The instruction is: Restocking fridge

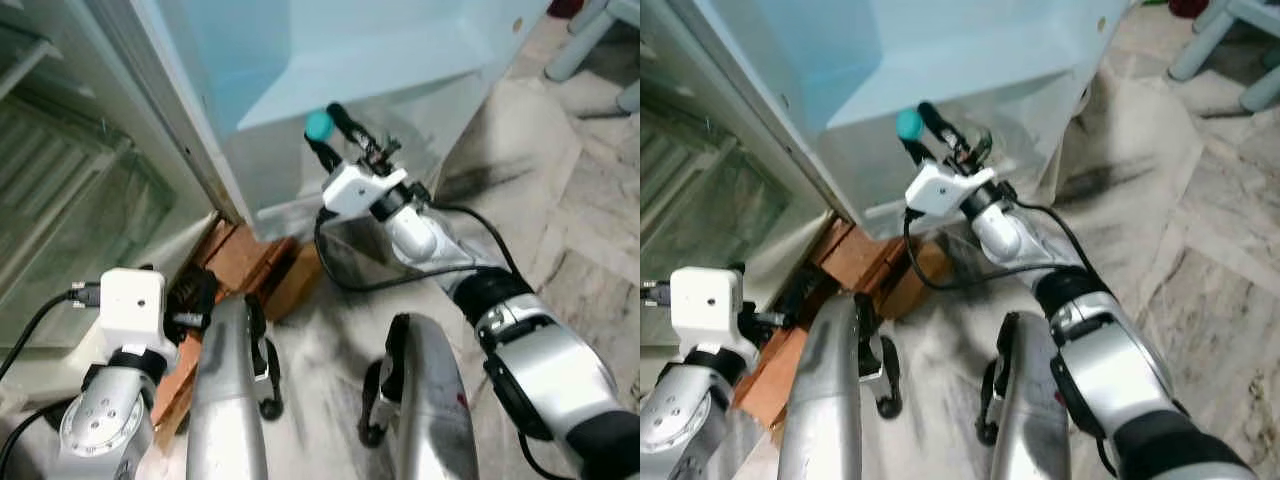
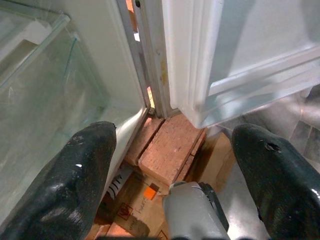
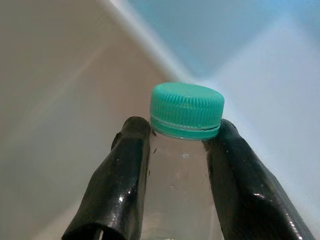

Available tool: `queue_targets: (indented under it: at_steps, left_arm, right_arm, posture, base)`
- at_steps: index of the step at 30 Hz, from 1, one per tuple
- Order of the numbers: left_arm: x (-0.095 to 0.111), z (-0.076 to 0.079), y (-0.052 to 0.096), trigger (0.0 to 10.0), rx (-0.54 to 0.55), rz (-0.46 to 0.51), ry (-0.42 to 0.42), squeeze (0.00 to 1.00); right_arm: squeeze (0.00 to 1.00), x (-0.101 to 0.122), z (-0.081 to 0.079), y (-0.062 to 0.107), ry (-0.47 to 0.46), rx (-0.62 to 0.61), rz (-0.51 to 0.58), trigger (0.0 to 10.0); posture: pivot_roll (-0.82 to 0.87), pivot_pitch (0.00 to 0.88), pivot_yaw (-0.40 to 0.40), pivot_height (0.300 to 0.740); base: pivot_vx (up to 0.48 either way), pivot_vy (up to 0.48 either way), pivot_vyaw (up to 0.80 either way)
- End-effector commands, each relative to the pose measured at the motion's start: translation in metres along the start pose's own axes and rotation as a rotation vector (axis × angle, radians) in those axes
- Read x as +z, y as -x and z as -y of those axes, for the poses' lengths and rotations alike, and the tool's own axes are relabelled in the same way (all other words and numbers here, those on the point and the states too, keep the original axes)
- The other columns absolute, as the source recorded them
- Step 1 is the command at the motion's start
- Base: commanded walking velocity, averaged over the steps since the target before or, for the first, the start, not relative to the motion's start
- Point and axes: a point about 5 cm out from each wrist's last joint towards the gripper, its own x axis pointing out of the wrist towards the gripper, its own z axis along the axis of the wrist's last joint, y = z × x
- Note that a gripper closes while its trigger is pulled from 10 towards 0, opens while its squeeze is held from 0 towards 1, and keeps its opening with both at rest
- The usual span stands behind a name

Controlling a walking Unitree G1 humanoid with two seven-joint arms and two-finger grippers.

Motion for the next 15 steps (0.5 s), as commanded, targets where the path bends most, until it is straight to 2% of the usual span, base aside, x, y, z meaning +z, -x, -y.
queue_targets:
  at_steps: [1, 5, 7, 15]
  left_arm:
    - [-0.001, -0.003, 0.008, 10.0, 0.01, -0.023, -0.002, 0.0]
    - [0.0, -0.004, 0.013, 10.0, 0.015, -0.035, -0.008, 0.0]
    - [0.0, -0.004, 0.014, 10.0, 0.012, -0.038, -0.012, 0.0]
    - [0.002, -0.004, 0.016, 10.0, 0.013, -0.041, -0.023, 0.0]
  right_arm:
    - [0.0, -0.005, -0.006, 0.008, 0.052, 0.037, -0.002, 10.0]
    - [0.0, -0.015, -0.006, 0.016, 0.054, 0.02, -0.055, 10.0]
    - [0.0, -0.019, -0.008, 0.019, 0.017, 0.012, -0.102, 10.0]
    - [0.0, -0.023, -0.014, 0.022, 0.033, 0.01, -0.136, 10.0]
  posture:
    - [0.24, 0.445, 0.002, 0.585]
    - [0.25, 0.45, 0.004, 0.585]
    - [0.25, 0.456, 0.007, 0.585]
    - [0.26, 0.466, 0.006, 0.585]
  base:
    - [0.0, 0.0, 0.0]
    - [0.0, 0.0, 0.0]
    - [0.0, 0.0, 0.0]
    - [0.0, 0.0, 0.0]
